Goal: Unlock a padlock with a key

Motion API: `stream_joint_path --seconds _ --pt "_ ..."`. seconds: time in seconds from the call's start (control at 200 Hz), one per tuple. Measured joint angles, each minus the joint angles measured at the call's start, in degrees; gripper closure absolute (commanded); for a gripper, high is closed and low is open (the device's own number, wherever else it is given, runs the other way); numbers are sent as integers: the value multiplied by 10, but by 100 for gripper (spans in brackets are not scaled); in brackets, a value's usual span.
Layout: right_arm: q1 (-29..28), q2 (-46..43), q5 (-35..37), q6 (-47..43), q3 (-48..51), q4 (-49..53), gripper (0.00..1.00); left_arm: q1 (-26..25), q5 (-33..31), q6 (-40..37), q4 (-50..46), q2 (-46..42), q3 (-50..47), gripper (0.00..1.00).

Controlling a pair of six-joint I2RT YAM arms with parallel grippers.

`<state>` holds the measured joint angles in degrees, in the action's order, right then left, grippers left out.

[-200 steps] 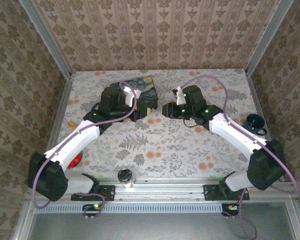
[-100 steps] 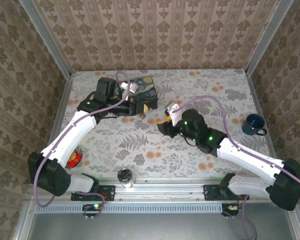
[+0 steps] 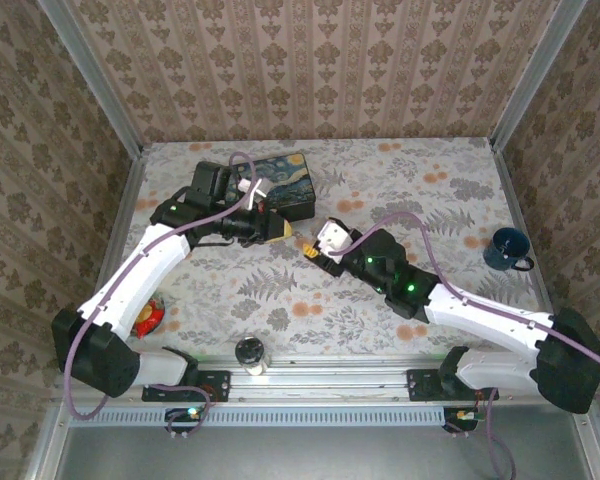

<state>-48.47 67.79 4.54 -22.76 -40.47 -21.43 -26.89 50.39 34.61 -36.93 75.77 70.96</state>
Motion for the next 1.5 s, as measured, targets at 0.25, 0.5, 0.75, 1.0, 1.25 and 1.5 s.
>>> stream_joint_path --seconds 0.25,0.5,0.75,1.0,1.25,1.5 --pt "-22 21 1 -50 -10 -3 50 20 9 3 0 -1 -1 100" --pt "-30 24 17 -74 -16 -14 45 22 18 4 0 -1 -1 100" --pt "-31 32 20 -89 -24 -27 52 22 24 6 0 -1 -3 100" --pt "-32 52 19 -103 -41 -28 63 22 28 9 0 -1 -13 100" --pt "-32 63 19 -105 -45 -28 66 22 34 14 1 -1 -16 100" --pt "-32 80 19 -105 -48 -28 66 22 47 21 11 -1 -19 100"
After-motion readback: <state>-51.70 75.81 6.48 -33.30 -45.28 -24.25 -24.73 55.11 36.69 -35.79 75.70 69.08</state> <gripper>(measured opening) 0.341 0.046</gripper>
